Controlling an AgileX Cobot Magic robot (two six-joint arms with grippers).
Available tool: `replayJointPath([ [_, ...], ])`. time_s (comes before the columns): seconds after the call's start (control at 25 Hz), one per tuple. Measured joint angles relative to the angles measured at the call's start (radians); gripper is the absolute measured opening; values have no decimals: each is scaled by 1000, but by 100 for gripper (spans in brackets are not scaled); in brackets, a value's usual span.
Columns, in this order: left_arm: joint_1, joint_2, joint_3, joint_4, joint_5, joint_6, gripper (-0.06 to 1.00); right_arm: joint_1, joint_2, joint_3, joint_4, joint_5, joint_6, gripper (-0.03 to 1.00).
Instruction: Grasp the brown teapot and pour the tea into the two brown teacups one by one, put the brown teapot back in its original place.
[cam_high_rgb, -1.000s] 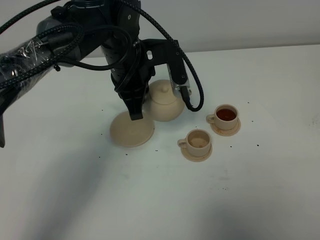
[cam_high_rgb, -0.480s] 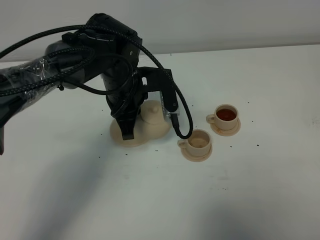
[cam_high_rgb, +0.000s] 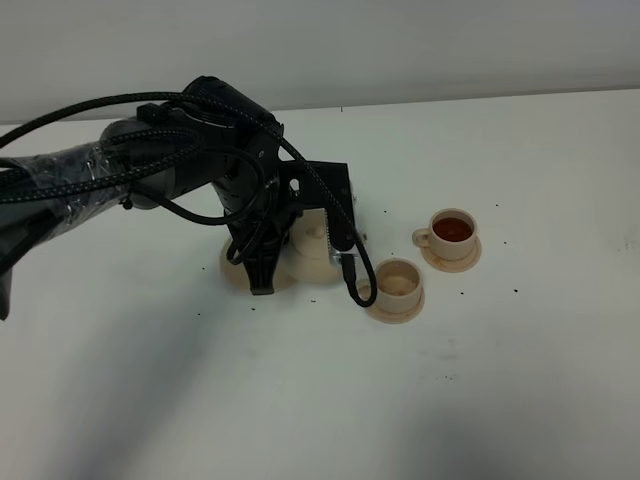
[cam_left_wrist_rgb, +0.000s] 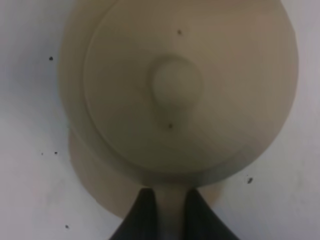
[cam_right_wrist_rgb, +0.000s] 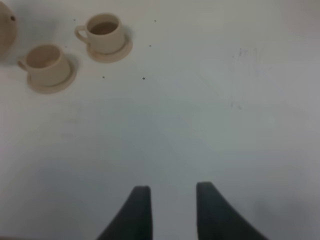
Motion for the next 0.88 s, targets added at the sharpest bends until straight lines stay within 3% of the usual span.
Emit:
replayJointPath([
  [0.48,-7,0,5,0,-26,3,12,0,0,0,0,0,1,24],
  [0.88,-42,0,5,46,-32,3,12,0,0,0,0,0,1,24],
])
